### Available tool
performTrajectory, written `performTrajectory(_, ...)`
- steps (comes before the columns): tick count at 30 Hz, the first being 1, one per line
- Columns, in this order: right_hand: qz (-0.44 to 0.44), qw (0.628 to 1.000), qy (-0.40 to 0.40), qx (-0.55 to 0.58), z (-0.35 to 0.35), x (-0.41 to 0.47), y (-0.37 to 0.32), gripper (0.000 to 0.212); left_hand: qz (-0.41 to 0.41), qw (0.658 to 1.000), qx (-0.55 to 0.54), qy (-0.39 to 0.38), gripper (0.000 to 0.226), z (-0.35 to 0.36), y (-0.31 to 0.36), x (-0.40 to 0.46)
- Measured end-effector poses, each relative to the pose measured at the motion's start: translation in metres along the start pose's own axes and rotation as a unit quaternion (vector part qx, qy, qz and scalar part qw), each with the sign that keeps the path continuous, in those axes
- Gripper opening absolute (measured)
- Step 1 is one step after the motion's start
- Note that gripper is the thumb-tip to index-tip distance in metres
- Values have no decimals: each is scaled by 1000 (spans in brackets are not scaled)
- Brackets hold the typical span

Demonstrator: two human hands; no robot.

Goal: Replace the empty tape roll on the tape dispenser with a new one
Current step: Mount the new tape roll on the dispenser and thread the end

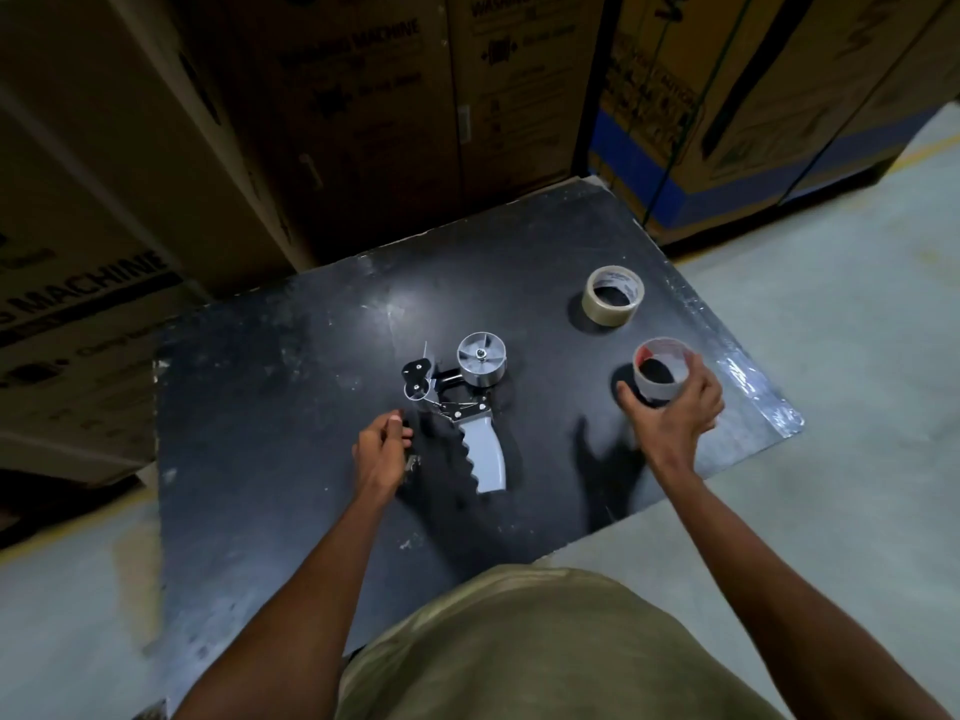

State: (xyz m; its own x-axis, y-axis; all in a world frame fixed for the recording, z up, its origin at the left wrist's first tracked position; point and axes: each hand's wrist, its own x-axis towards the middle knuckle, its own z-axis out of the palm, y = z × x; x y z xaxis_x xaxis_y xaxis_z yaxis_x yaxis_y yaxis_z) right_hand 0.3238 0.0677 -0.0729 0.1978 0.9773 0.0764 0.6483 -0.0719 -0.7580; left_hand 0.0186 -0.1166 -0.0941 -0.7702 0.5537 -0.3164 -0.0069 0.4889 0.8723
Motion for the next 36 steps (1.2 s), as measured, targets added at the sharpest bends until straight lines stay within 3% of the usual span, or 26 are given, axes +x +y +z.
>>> performTrajectory(8,9,994,-39,-97,20,-2,-10,64,-10,1000,-13,-11,29,-6,-5,-8)
performTrajectory(16,27,993,-43,-105,18,5,-9,71,-1,1000,7,-3,29,-8,-6,-8)
performTrajectory(20,-38,992,-32,-118,19,-19,-20,66,-12,1000,1,-2,29,-8,-5,-8)
performTrajectory(23,-118,985,-114,-53,32,-54,-29,48,-37,999,-19,2,30,-6,-2,-6)
performTrajectory(25,-101,972,-209,38,43,-78,-37,33,-57,998,-38,6,30,-6,1,-5)
performTrajectory(27,-18,945,-316,87,54,-98,-49,29,-74,996,-56,8,32,-8,4,-5)
performTrajectory(30,88,889,-441,80,72,-109,-62,43,-101,991,-83,1,33,-9,10,-6)
performTrajectory(34,247,772,-542,220,84,-112,-79,31,-128,985,-116,-22,35,-10,17,-13)
performTrajectory(36,297,734,-553,258,89,-115,-83,16,-141,980,-134,-30,38,-10,19,-17)
